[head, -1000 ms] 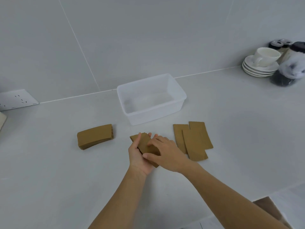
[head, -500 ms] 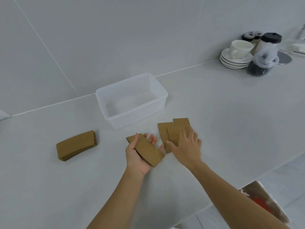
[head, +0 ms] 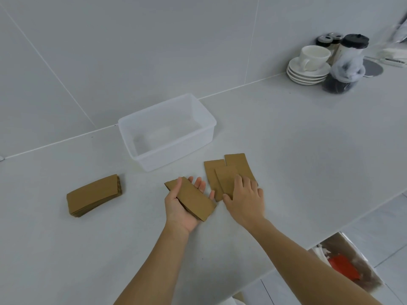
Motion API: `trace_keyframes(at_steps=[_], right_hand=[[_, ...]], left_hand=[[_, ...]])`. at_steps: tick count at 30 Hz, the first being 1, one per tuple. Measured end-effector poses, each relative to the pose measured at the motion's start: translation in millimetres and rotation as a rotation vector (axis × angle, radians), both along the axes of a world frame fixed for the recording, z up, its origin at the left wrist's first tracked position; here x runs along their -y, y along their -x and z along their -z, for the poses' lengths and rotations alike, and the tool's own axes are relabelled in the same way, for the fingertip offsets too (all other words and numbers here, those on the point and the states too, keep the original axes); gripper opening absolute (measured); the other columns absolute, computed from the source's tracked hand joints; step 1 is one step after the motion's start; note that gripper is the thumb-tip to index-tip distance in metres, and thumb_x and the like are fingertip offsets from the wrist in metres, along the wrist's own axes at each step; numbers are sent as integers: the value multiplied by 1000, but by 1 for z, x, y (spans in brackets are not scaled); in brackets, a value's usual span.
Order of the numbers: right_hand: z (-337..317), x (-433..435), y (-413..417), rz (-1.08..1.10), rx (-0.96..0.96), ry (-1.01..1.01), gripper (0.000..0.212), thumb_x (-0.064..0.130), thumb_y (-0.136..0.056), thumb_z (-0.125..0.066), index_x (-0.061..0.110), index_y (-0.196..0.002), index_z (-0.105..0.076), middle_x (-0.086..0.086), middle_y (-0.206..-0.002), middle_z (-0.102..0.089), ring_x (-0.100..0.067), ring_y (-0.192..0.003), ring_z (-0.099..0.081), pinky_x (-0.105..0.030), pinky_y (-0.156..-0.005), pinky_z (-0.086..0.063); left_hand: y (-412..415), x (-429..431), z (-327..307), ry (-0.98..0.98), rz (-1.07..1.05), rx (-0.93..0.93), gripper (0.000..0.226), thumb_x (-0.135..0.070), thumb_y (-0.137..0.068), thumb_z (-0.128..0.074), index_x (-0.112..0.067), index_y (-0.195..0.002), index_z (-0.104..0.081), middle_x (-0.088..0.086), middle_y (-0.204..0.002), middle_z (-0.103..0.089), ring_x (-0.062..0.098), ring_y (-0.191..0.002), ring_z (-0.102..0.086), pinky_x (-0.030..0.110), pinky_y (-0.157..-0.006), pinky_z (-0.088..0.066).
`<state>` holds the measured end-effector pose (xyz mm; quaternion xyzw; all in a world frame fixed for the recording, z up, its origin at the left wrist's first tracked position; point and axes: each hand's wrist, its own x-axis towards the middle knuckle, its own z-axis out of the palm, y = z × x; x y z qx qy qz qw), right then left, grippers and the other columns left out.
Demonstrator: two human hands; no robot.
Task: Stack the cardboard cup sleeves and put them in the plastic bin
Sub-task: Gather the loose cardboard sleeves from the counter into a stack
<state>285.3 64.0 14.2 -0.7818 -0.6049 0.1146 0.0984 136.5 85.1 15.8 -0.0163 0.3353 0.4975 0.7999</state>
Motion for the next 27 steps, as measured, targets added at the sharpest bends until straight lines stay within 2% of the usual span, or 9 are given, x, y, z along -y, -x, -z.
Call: trace_keyframes(at_steps=[6, 10, 11, 16, 18, 21, 24, 27], right_hand=[[-27, -8, 1, 33, -274, -8, 46, 31, -80, -56, 12, -120, -45, -8, -123, -52, -26, -117, -42, -38, -99, -32], [-52, -9, 17, -49, -468, -101, 51, 33, -79, -60, 13, -124, -45, -5, -123, -52, -22, -115, -42, -35, -98, -33], [-57, -8, 23, -91, -491, -122, 50, 33, -79, -60, 14, -123, -46, -4, -122, -52, -21, -114, -42, -34, -98, -34], [-63, -3, 47, -324, -475, -154, 44, 29, -80, -59, 17, -121, -49, -1, -125, -52, -18, -117, -41, -30, -100, -29], [-60, -2, 53, -362, -473, -139, 44, 28, -80, -58, 17, -121, -49, -1, -129, -50, -18, -119, -40, -30, -101, -28], [-53, -1, 59, -398, -459, -100, 45, 27, -79, -57, 18, -122, -49, -2, -136, -46, -20, -123, -38, -30, -101, -25], [-47, 2, 64, -419, -442, -57, 43, 32, -79, -57, 19, -120, -51, -2, -125, -51, -21, -116, -42, -34, -98, -31], [-44, 4, 66, -440, -426, -22, 44, 36, -81, -56, 20, -121, -51, -1, -122, -52, -20, -113, -43, -35, -98, -31]], left_hand=[[2, -1, -6, -6, 12, 11, 53, -39, -63, -75, -13, -108, -65, 11, -96, -74, 26, -88, -71, 55, -86, -50], [4, -2, -11, -26, 33, -10, 59, -47, -66, -72, -13, -114, -64, 11, -105, -73, 27, -95, -69, 48, -68, -57], [5, -2, -12, -40, 53, -25, 58, -50, -68, -70, -14, -113, -64, 10, -106, -72, 29, -96, -69, 46, -68, -57], [10, -1, -15, -140, 80, -30, 50, -56, -67, -64, -17, -96, -75, 7, -102, -74, 28, -98, -68, 43, -83, -54], [13, 0, -17, -158, 62, -12, 48, -57, -68, -63, -17, -92, -76, 5, -98, -75, 26, -95, -69, 41, -81, -56], [17, 2, -17, -167, 46, 10, 55, -57, -67, -66, -14, -101, -72, 9, -107, -72, 27, -100, -67, 40, -78, -57], [19, 3, -17, -161, 15, -44, 55, -49, -64, -72, -14, -106, -66, 12, -116, -68, 28, -104, -66, 39, -75, -58], [21, 6, -14, -128, 7, -61, 52, -42, -65, -73, -14, -109, -64, 11, -118, -68, 29, -105, -65, 40, -74, -58]])
